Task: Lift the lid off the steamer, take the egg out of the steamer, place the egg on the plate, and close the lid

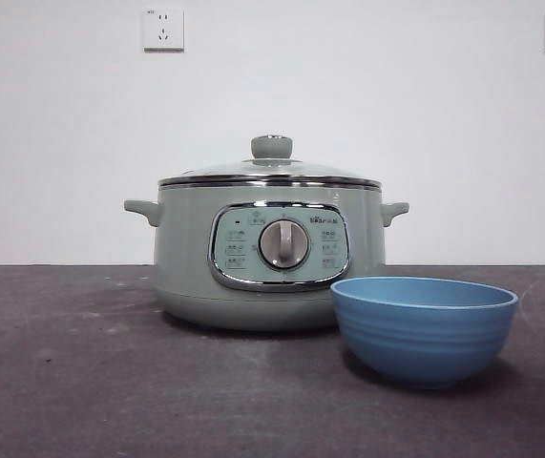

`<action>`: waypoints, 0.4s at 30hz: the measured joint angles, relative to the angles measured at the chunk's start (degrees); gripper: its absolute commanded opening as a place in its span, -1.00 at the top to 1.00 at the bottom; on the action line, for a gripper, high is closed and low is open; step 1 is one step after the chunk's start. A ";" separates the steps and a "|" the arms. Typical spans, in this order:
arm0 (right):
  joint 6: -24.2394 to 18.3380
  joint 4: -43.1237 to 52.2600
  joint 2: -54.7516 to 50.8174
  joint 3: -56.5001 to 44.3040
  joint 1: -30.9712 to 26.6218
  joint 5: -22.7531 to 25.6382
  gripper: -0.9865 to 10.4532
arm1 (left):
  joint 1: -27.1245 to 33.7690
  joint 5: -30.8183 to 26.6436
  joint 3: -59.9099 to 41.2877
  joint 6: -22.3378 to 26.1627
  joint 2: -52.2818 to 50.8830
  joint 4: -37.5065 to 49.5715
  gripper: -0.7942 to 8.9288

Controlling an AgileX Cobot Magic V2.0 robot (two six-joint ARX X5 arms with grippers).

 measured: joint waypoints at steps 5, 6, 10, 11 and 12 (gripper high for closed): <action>-0.22 0.04 -0.02 -0.98 0.00 -0.04 0.83 | 0.00 0.00 0.00 0.00 0.00 0.00 0.84; -0.39 0.09 0.00 -0.98 0.00 -0.02 0.83 | 0.00 0.00 0.00 0.00 0.00 0.00 0.84; -0.85 0.11 -0.07 -0.98 0.00 -0.02 0.83 | 0.00 0.00 0.00 0.00 0.00 0.00 0.84; -0.85 0.13 -0.07 -0.98 0.00 -0.02 0.83 | 0.00 0.00 0.00 0.00 0.00 0.00 0.84; -0.83 0.13 -0.07 -0.98 0.00 -0.02 0.83 | 0.00 0.00 0.00 0.00 0.00 0.00 0.84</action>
